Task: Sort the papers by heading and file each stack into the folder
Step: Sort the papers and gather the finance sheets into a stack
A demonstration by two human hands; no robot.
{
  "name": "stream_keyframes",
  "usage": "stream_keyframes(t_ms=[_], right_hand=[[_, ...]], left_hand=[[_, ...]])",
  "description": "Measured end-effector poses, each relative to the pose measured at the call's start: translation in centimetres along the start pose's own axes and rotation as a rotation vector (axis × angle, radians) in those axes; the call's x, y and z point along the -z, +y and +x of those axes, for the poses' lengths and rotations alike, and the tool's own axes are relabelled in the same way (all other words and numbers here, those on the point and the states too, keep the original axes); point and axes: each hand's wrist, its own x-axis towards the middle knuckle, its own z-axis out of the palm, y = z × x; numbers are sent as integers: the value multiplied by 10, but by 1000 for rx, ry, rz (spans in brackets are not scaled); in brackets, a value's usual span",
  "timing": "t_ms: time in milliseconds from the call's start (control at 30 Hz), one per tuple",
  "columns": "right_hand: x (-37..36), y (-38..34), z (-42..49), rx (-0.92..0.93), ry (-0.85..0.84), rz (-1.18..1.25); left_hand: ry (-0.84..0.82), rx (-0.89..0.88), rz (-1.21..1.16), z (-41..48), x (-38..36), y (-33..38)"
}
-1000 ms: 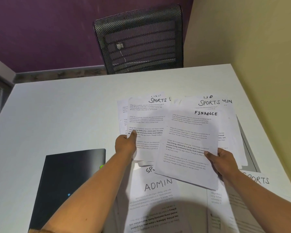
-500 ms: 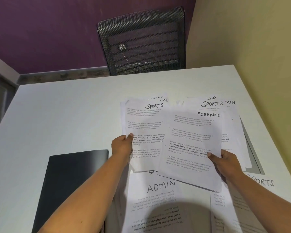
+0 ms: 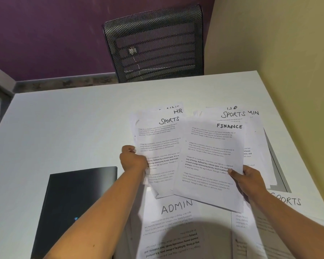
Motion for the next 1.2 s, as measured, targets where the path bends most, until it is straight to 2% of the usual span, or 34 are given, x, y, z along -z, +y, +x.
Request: stream_keyframes(t_ms=[133, 333, 467, 567, 700, 833, 900, 1033, 1200], right_hand=[[0, -1, -1, -10, -10, 26], [-4, -9, -9, -22, 29, 21], [-6, -12, -14, -37, 47, 10], [-7, -19, -20, -46, 48, -12], [-10, -22, -22, -31, 45, -21], [-8, -18, -18, -26, 58, -34], [-6, -14, -14, -16, 58, -53], [-6, -9, -10, -13, 63, -73], [-7, -8, -9, 6, 62, -56]], left_hand=[[-53, 149, -211, 0, -4, 5], [-134, 90, -150, 7, 4, 0], [-86, 75, -157, 4, 7, 4], [-170, 34, -134, 5, 7, 5], [-231, -45, 5, 7, 3, 1], [-319, -315, 317, 10, 0, -4], [-311, -386, 398, 10, -3, -1], [-225, -386, 401, 8, -14, -1], [-67, -272, 492, -3, -24, 3]])
